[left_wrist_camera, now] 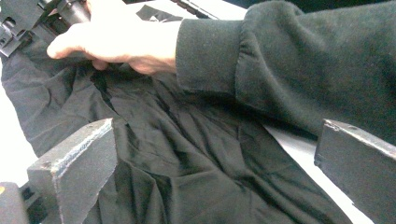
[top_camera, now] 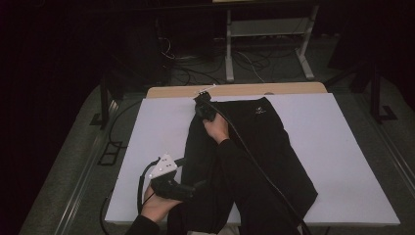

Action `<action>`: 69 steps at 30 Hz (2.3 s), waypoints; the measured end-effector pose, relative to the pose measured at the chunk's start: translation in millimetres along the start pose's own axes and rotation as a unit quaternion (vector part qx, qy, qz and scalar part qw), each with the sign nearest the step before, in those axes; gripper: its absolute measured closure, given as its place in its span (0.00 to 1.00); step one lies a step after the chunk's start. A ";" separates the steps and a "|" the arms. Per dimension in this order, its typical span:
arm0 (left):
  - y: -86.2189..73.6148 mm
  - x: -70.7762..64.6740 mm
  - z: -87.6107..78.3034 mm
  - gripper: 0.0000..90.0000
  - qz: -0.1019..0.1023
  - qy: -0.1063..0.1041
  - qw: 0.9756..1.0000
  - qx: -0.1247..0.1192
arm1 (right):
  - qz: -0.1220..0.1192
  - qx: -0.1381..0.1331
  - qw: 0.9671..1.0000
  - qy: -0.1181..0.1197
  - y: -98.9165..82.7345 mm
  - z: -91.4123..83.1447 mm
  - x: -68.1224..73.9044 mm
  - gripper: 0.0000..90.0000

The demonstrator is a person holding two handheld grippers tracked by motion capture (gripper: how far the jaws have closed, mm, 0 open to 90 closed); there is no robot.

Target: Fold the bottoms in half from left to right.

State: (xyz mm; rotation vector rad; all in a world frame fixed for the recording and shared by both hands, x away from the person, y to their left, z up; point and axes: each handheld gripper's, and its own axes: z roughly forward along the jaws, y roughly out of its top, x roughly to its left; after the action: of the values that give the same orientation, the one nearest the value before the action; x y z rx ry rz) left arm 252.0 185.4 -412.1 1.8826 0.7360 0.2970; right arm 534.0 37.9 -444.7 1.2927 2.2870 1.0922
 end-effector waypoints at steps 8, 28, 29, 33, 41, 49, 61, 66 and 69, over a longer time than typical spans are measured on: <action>-6.0 7.0 -14.5 0.00 -0.017 0.019 0.999 0.021 | -0.008 -0.010 1.000 0.000 0.7 -8.8 2.3 0.96; -12.3 19.5 -33.2 0.00 -0.019 0.032 0.997 0.071 | -0.021 -0.026 0.999 -0.004 -6.6 -15.2 6.3 0.96; -13.2 19.7 -34.3 0.00 -0.019 0.031 0.997 0.073 | -0.020 -0.026 0.999 -0.004 -6.5 -15.5 6.6 0.96; -17.1 20.4 -37.3 0.00 -0.026 0.029 0.996 0.079 | -0.021 -0.027 0.999 -0.001 -6.6 -16.1 6.6 0.96; -26.0 19.3 -42.9 0.00 -0.036 0.018 0.994 0.098 | -0.020 -0.033 0.999 0.000 -4.2 -21.6 9.5 0.96; -32.9 19.1 -47.3 0.02 -0.042 0.008 0.992 0.118 | -0.024 -0.034 0.999 0.000 -2.9 -25.5 10.6 0.96; -45.7 30.3 -43.7 0.16 -0.079 -0.025 0.984 0.159 | -0.021 -0.036 0.999 0.001 -5.0 -26.3 10.1 0.96; -48.0 31.2 -41.1 0.19 -0.087 -0.037 0.981 0.169 | -0.021 -0.036 0.999 0.001 -5.0 -26.4 10.1 0.96; -47.5 32.3 -39.2 0.22 -0.090 -0.044 0.980 0.174 | -0.024 -0.037 0.999 0.001 -5.3 -26.2 10.3 0.96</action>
State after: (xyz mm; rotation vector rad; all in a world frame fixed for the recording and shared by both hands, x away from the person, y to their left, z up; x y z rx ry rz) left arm 240.2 247.0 -442.1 2.1215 0.9382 -0.0339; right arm 510.0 32.4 -430.0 1.2032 2.2455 1.1517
